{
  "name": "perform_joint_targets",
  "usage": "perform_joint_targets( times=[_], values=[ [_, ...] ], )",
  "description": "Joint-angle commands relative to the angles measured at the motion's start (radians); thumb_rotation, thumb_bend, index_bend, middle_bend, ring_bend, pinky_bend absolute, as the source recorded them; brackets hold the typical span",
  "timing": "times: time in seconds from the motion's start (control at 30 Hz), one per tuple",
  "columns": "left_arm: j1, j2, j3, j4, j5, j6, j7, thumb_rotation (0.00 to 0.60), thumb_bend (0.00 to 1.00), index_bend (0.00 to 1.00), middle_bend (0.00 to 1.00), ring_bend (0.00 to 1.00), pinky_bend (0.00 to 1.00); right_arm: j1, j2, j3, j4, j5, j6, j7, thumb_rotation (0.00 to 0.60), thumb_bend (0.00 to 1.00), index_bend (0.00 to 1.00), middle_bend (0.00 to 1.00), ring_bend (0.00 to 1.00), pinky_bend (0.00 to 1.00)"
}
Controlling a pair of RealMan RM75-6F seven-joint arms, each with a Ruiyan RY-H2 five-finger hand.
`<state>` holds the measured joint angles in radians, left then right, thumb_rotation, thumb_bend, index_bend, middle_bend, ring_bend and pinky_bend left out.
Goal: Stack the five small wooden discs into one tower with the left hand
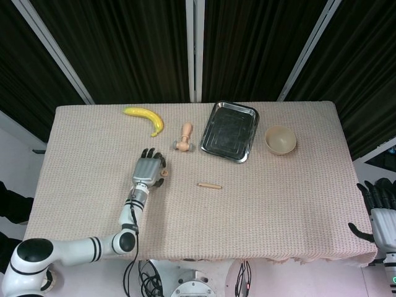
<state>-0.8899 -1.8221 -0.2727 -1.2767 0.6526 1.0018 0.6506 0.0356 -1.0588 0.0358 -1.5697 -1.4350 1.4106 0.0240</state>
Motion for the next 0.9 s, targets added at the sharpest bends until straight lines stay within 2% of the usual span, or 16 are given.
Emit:
perform_joint_targets(
  times=[0.03, 0.47, 0.9],
  values=[
    [0.002, 0.001, 0.002, 0.004, 0.013, -0.008, -0.015, 0.6, 0.28, 0.42, 0.18, 0.0, 0.0, 0.0, 0.0, 0.0, 0.001, 0.001, -0.001, 0.0, 0.6, 0.14, 0.0, 0.0, 0.0, 0.0],
    [0.006, 0.009, 0.01, 0.005, 0.045, -0.038, -0.063, 0.6, 0.28, 0.43, 0.19, 0.0, 0.0, -0.001, 0.0, 0.0, 0.0, 0.002, -0.001, -0.001, 0.6, 0.14, 0.0, 0.0, 0.0, 0.0],
    [0.006, 0.014, 0.007, -0.01, 0.049, -0.026, -0.068, 0.6, 0.28, 0.55, 0.2, 0.0, 0.0, 0.0, 0.003, 0.002, -0.001, 0.004, -0.004, -0.002, 0.6, 0.14, 0.0, 0.0, 0.0, 0.0]
  ],
)
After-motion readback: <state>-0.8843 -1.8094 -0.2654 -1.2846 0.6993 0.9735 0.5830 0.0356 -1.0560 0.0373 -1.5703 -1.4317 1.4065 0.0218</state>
